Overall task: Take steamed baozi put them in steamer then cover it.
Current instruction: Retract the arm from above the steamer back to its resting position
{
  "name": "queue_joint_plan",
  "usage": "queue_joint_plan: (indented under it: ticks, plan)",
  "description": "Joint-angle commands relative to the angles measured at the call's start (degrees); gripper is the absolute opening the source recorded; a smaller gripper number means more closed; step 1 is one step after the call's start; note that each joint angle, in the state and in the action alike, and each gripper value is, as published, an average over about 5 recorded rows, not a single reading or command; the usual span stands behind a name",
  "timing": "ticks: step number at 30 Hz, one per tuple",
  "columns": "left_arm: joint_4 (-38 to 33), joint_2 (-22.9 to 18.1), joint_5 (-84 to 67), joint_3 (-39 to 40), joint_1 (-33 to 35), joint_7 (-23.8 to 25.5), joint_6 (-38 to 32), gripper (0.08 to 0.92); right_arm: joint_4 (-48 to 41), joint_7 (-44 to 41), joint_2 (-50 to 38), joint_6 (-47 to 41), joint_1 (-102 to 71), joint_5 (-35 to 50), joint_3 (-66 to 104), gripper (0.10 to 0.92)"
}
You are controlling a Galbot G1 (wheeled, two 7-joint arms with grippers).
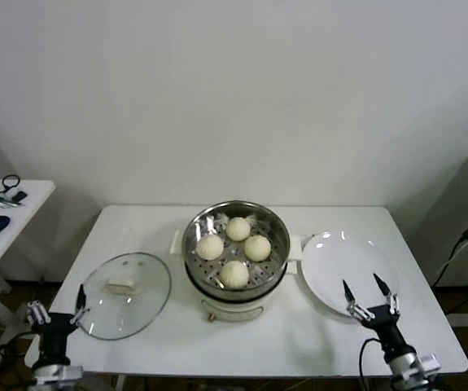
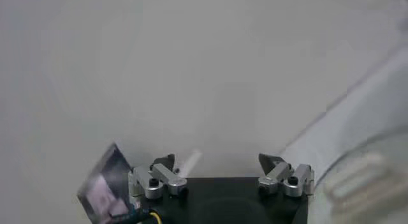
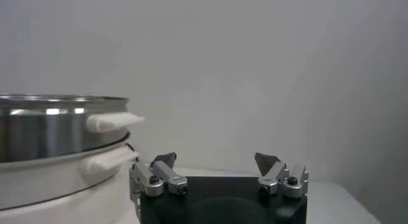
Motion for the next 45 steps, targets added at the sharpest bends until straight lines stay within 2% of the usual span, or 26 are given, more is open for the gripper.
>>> queue_joint_plan:
  ticks: [1, 4, 12, 31, 42, 45]
  plan:
    - [8.2, 5.0, 24.4, 0.1, 0.5, -9.1, 0.1, 0.823, 0.7, 0.6, 6.2, 4.8, -5.6, -2.5, 1.0, 0.823]
    - [11.8, 6.2, 31.6, 0.9, 0.3, -10.8, 0.0, 0.823, 0.6, 0.6, 6.5, 4.3, -5.0, -2.7, 0.9, 0.823]
    - [15.3, 5.8, 40.0, 3.0, -2.3, -10.5, -0.6, 0.823, 0.6, 0.7, 6.5, 4.0, -4.7, -2.6, 1.1, 0.823]
    - [24.1, 3.9, 43.6, 6.7, -15.2, -8.0, -2.3, 0.823, 2.0, 0.6, 5.8, 5.0, -6.5, -1.5, 2.4, 0.823]
    - [28.4, 3.8, 44.6, 7.5, -19.2, -6.9, -0.9, 0.823, 2.3, 0.5, 6.3, 5.1, -6.5, -1.6, 2.3, 0.823]
    - [28.7, 3.8, 44.4, 7.5, -19.5, -6.9, -0.7, 0.793, 2.4, 0.5, 6.3, 5.1, -6.4, -1.7, 2.3, 0.823]
